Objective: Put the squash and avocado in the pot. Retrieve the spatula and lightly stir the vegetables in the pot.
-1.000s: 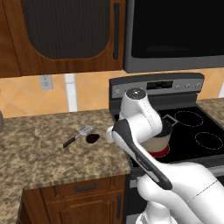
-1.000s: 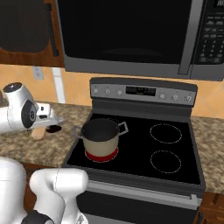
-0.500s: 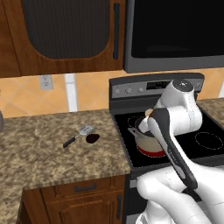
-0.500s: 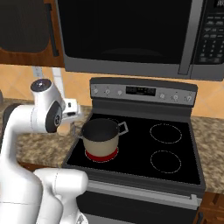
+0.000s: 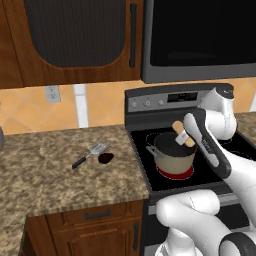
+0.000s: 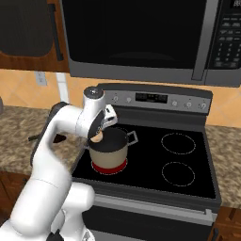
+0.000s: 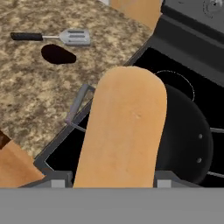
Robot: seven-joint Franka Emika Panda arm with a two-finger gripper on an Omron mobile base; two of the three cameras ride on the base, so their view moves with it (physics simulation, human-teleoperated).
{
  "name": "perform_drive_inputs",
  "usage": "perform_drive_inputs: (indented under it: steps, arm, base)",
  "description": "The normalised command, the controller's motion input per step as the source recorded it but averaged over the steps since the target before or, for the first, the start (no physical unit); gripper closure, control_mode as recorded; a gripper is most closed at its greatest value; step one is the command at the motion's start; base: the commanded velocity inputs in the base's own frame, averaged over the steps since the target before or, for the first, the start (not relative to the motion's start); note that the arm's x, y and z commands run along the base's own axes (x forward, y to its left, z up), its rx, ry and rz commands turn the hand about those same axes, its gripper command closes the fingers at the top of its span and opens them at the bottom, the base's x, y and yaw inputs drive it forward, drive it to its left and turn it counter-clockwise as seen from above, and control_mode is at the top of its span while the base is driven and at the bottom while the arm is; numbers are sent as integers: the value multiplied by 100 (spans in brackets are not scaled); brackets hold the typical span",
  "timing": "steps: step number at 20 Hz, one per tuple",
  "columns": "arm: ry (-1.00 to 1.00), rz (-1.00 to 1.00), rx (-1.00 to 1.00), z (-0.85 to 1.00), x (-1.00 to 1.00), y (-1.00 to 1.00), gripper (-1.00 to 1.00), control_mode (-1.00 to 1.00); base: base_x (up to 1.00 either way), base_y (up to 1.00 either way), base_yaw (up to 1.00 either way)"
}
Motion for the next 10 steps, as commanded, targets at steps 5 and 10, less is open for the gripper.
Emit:
perform_drive_inputs:
  steps: [5, 10]
  arm:
    - [2, 29, 0, -74, 67, 0, 100, -100]
    - [2, 11, 2, -39, 55, 0, 100, -100]
  base:
    - [0, 0, 0]
    - [0, 0, 0]
